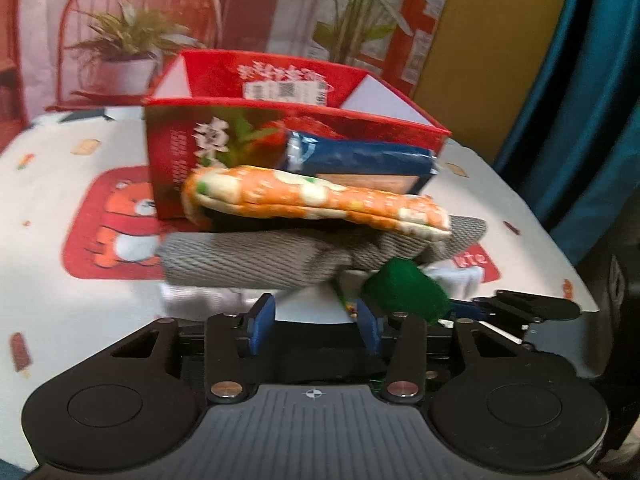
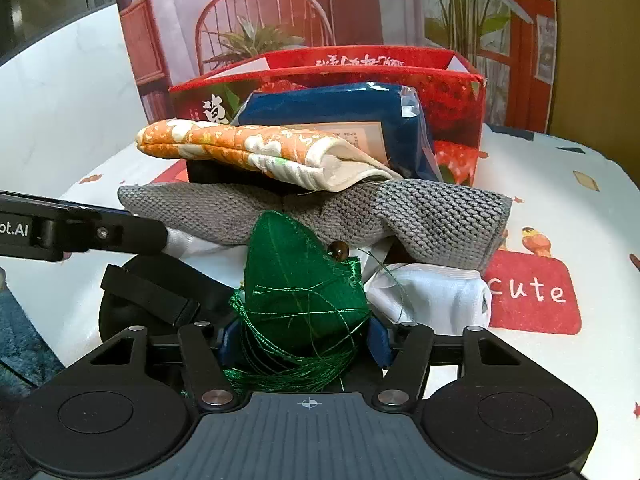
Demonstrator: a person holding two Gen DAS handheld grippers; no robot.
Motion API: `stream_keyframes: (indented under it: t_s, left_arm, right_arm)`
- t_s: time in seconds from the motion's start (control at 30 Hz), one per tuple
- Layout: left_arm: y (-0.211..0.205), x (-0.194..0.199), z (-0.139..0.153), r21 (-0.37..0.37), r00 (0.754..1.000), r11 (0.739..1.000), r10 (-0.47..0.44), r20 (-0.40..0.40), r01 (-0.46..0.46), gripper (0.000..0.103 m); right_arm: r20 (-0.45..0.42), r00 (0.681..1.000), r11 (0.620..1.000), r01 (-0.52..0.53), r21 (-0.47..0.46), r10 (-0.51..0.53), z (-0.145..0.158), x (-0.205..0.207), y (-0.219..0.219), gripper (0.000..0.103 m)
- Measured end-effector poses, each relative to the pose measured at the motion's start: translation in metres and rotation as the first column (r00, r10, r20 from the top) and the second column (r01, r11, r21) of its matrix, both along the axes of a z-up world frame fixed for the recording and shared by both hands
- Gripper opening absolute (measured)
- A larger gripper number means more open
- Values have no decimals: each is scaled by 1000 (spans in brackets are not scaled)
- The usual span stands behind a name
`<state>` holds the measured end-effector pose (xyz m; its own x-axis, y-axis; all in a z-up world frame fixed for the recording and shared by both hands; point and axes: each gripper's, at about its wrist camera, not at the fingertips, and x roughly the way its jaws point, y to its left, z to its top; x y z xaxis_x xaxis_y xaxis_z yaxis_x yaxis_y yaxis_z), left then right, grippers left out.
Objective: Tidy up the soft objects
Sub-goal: 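Close the left tool on the green pouch and lift it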
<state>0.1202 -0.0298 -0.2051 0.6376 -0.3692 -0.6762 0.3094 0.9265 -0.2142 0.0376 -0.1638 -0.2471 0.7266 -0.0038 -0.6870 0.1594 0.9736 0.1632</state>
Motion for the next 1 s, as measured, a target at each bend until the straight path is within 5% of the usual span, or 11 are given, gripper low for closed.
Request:
stream_keyframes:
  t_s: [0.33, 0.53, 1.0]
  left_arm:
    - [-34, 22, -6, -111, 991, 987, -125, -47, 119, 46]
    - [-37, 40, -27, -187, 986, 976, -129, -107, 108, 46]
    - [-33, 31, 15, -194, 990, 972, -142, -16, 136, 46]
  right_arm:
    - [37, 999, 1000, -25, -14, 26, 3, -3, 5, 56]
    - [21, 999, 999, -32, -21, 33, 0, 0, 8, 56]
    - [89, 996, 1000, -13, -23, 15, 35, -2, 10, 55]
